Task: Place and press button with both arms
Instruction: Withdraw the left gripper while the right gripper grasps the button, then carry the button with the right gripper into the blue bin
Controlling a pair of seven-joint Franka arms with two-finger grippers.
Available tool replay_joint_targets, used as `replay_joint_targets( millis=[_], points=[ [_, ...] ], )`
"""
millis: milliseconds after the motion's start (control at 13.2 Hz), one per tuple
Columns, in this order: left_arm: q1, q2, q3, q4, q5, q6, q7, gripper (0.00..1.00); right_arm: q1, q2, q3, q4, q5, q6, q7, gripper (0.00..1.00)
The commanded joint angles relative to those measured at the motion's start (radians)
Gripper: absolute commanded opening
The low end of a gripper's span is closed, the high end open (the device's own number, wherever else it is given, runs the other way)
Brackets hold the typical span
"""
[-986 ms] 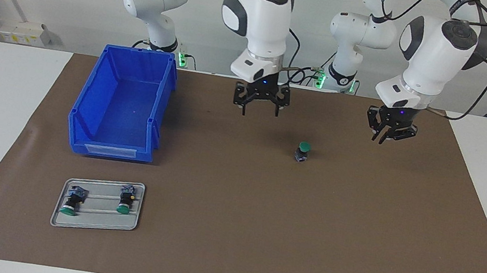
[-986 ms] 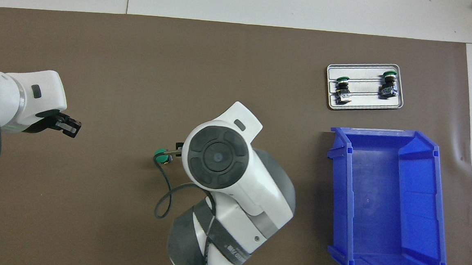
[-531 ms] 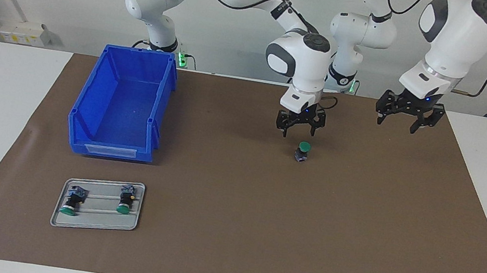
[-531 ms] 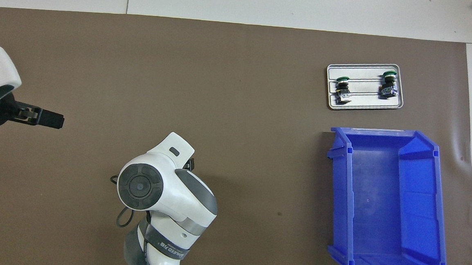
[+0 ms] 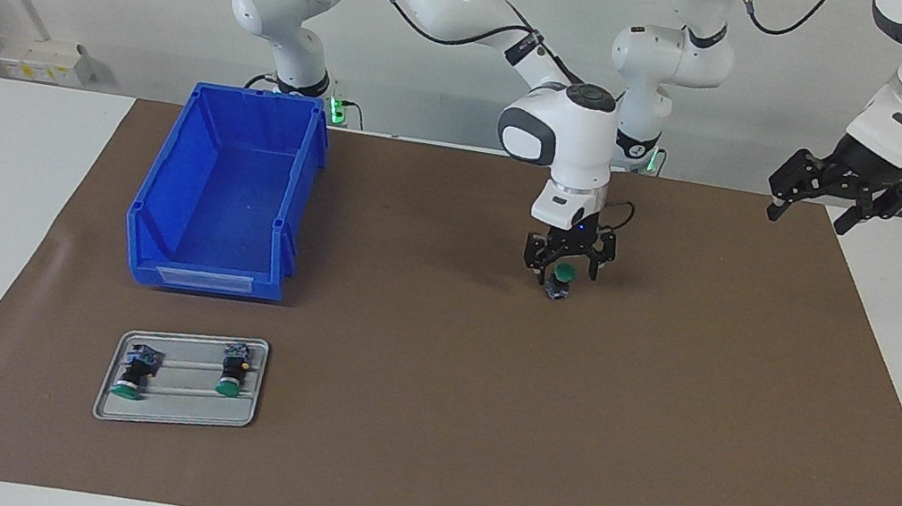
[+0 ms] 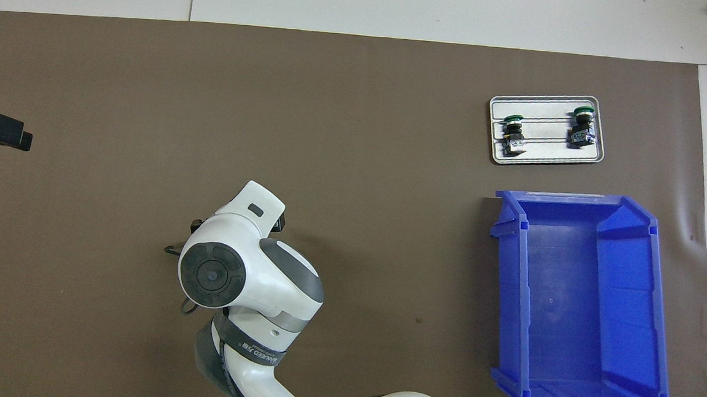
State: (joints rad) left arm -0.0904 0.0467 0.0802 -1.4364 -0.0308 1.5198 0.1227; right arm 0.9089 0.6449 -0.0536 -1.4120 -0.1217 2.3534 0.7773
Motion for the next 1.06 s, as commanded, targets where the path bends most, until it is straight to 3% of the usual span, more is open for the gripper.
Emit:
replay_joint_targets(
  millis=[0,152,455,607,759,986],
  points=[
    [-0.003,-0.006,-0.007,0.012,-0.012,-0.039,0.006,1.00,-0.001,0.015,0.006,-0.002,-0.010,0.012,-0.015,1.00],
    [-0.011,-0.074,-0.010,-0.115,-0.012,0.037,-0.008,1.00,0.004,0.012,0.008,-0.025,-0.010,0.012,-0.015,0.99],
    [-0.034,-0.074,-0.019,-0.105,0.049,0.019,-0.002,1.00,0.007,0.009,0.008,-0.034,-0.010,0.010,-0.015,0.83],
    [-0.035,-0.085,-0.017,-0.127,0.049,0.019,0.005,1.00,0.007,0.007,0.009,-0.033,-0.012,0.010,-0.015,0.49],
    [-0.035,-0.100,-0.017,-0.154,0.049,0.013,0.006,1.00,0.008,0.004,0.009,-0.031,-0.012,0.004,-0.015,0.00],
    [-0.034,-0.103,-0.017,-0.162,0.049,0.022,0.000,1.00,-0.001,0.005,0.009,-0.012,-0.019,-0.040,-0.015,0.00]
  ],
)
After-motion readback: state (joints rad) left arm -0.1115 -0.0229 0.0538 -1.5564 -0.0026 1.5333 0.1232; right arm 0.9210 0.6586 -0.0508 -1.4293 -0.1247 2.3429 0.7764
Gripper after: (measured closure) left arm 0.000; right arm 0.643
